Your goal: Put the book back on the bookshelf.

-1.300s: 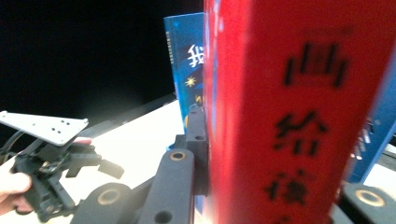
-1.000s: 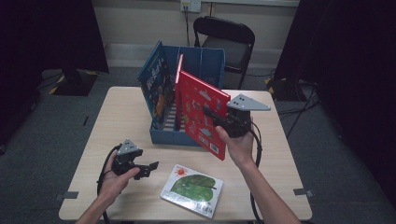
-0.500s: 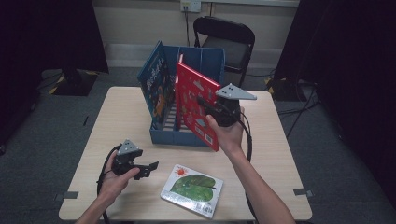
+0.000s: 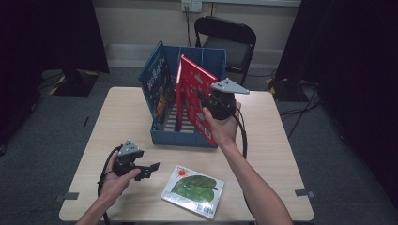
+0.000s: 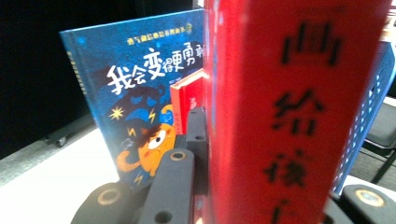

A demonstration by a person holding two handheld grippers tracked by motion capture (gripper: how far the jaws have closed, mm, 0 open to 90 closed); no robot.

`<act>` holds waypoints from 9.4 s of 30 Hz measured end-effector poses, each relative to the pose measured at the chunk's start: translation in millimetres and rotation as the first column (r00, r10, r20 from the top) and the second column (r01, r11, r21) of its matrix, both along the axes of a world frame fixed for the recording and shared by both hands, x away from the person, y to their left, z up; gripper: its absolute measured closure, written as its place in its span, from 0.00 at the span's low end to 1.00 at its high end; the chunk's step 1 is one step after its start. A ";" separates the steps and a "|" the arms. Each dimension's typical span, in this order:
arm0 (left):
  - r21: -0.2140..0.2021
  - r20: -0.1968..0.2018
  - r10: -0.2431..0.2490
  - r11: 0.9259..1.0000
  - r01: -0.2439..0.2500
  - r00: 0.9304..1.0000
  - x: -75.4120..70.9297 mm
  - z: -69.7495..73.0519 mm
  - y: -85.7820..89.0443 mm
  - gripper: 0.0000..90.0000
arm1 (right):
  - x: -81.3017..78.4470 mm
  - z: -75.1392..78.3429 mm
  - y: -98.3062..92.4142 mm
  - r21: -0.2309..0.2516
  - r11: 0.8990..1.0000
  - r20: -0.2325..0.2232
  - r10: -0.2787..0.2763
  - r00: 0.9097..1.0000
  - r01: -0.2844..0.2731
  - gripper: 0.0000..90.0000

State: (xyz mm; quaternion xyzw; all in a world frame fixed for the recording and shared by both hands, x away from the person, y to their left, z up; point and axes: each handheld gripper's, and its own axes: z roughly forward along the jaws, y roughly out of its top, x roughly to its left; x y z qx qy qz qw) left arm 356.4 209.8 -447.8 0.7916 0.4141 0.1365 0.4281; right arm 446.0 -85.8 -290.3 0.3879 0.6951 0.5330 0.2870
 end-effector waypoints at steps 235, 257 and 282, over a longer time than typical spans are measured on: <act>0.037 -0.016 -0.059 0.998 0.059 0.998 -1.3 -5.5 -13.0 0.18 | 63.9 -122.4 53.2 -0.065 0.994 -0.228 0.073 0.971 -0.090 0.77; 0.034 -0.019 -0.057 0.998 0.057 0.998 -0.3 -6.4 -12.2 0.18 | 70.7 -121.9 50.3 -0.115 0.985 -0.218 0.104 0.970 -0.132 0.75; 0.039 -0.029 -0.053 0.998 0.054 0.998 0.6 -7.3 -12.0 0.18 | 62.5 -118.8 43.3 -0.126 0.979 -0.244 0.125 0.962 -0.159 0.81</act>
